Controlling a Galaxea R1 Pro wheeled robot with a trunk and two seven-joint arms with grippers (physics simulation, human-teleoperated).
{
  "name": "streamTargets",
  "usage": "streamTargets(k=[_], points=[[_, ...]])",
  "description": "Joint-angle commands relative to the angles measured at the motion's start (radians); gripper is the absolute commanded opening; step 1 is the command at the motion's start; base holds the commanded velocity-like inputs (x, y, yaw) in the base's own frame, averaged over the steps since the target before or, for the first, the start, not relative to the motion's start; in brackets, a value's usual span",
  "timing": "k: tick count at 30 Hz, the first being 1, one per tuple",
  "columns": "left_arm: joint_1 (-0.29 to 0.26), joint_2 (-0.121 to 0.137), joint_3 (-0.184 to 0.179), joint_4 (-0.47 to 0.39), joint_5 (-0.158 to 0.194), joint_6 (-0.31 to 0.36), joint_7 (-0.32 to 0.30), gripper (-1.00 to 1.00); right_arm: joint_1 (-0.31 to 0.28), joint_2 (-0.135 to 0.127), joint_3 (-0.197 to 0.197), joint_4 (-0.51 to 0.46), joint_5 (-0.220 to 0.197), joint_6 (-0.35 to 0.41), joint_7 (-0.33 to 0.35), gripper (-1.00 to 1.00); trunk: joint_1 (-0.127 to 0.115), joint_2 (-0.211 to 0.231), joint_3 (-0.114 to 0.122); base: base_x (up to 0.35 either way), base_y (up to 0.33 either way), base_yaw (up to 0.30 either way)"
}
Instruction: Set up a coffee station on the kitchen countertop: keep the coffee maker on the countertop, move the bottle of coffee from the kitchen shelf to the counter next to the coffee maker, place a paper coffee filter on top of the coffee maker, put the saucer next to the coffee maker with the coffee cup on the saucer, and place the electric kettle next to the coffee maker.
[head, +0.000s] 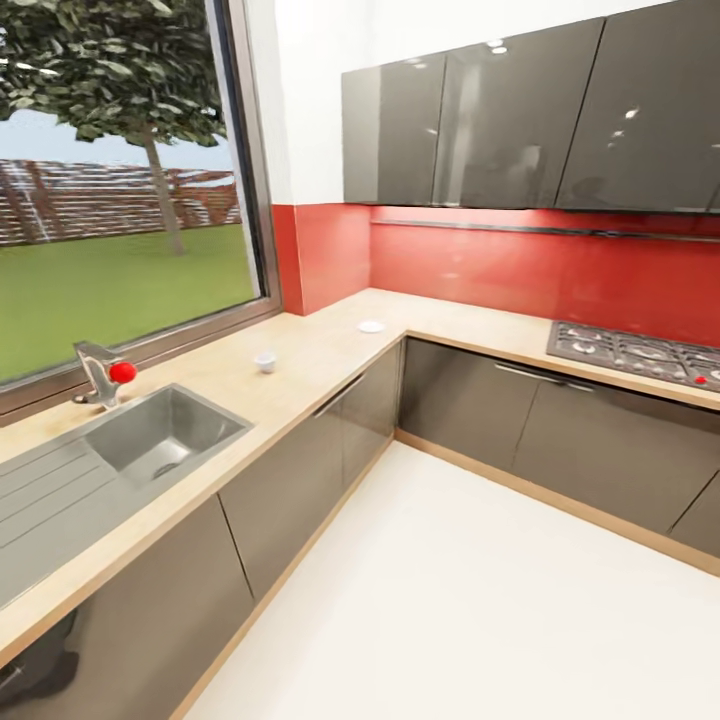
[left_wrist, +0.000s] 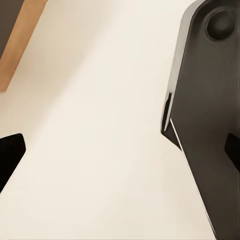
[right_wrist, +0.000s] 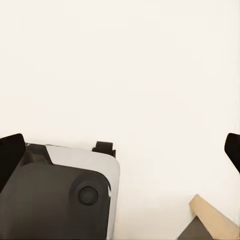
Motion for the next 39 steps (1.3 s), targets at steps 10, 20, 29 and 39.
streamTargets(k=[10,20,29,39], points=[[0.000,0.001,-0.003,-0.002,0.010,-0.003,0.000,1.00,-0.001,0.000,-0.009,0.003,0.009,-0.004,0.006,1.00,0.001,-0.002,-0.002,0.284,-0.207,0.000],[0.000,0.000,-0.002,-0.002,0.010,-0.005,0.000,1.00,-0.001,0.002,-0.009,0.003,0.006,-0.002,0.006,1.00,0.001,-0.002,-0.002,0.284,-0.207,0.000],[0.000,0.000,-0.002,-0.002,0.010,-0.005,0.001,1.00,-0.001,0.003,-0.009,0.003,0.006,-0.002,0.006,1.00,0.001,-0.002,-0.002,0.284,-0.207,0.000],[0.000,0.000,-0.001,-0.002,0.010,-0.005,0.001,1.00,-0.001,0.003,-0.009,0.003,0.006,-0.002,0.006,1.00,0.001,-0.002,-0.002,0.284,-0.207,0.000]])
